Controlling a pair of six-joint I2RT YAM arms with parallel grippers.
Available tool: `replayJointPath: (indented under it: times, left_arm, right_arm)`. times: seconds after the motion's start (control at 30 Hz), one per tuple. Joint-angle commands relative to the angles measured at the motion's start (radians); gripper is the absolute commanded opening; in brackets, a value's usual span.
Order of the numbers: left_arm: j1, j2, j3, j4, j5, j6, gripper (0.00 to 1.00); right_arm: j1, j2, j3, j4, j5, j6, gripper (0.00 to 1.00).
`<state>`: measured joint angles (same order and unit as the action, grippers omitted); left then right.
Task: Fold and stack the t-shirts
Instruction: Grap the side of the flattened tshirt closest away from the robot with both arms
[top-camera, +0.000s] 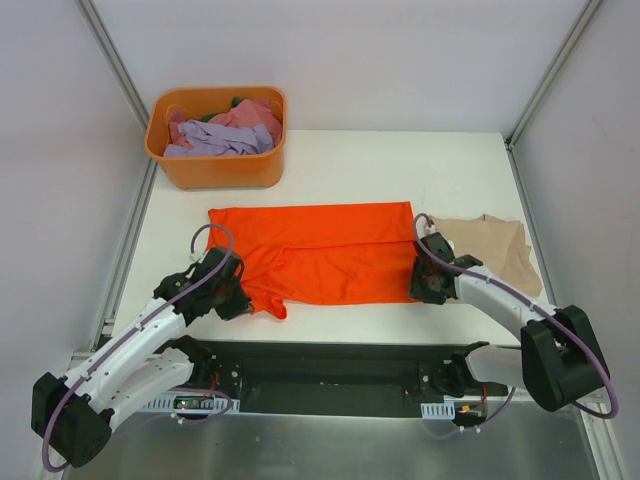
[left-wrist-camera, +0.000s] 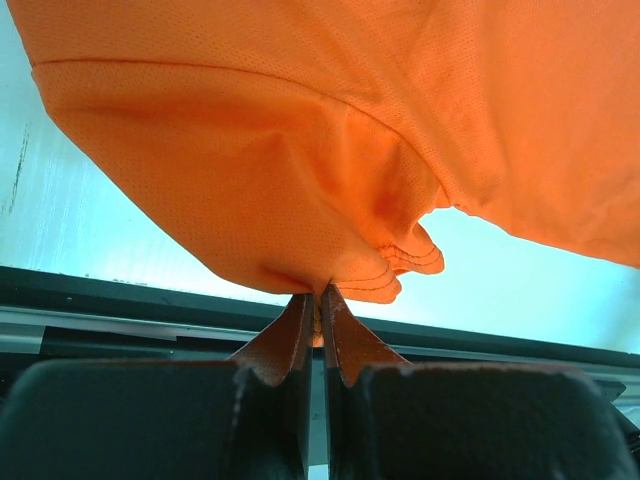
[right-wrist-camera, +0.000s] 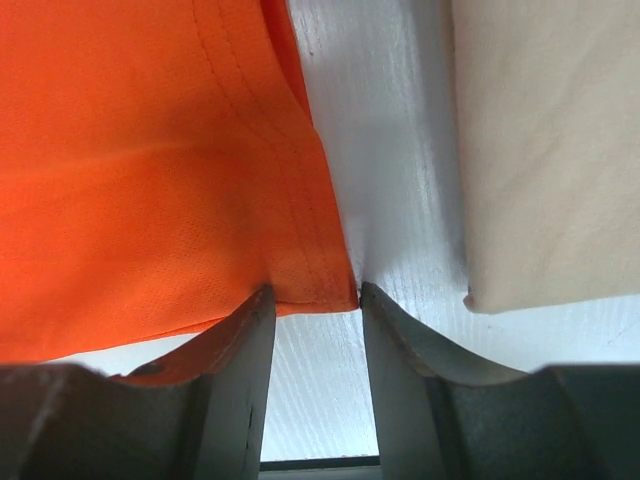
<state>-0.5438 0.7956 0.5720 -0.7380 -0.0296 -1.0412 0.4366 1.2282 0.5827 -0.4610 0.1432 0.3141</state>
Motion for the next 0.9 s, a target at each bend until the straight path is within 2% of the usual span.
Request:
replayJointPath:
  times: [0.0,0.23,0.4,0.5,0.87]
  left_arm:
    - [0.001,0.002,0.045,-0.008,-0.033,-0.005,0.00]
    - [0.002,0.010,0.075,-0.008,-0.052,0.010,0.00]
    - [0.005,0.017,0.097,-0.008,-0.038,0.035,0.00]
    - [0.013,0.019,0.104,-0.008,-0.039,0.040,0.00]
    - [0.064,0.077,0.198,-0.001,-0.053,0.104,0.00]
  right_arm:
    - [0.005,0.037,0.005,0.015,0.010,0.023,0.41]
    - [0.005,0.057,0.011,0.024,-0.001,0.020,0.31]
    - [0.005,0.047,0.023,0.016,-0.050,-0.007,0.14]
    - [0.005,0.033,0.035,0.001,-0.062,-0.018,0.01]
    - [-0.006,0.043,0.190,-0.110,-0.132,-0.050,0.01]
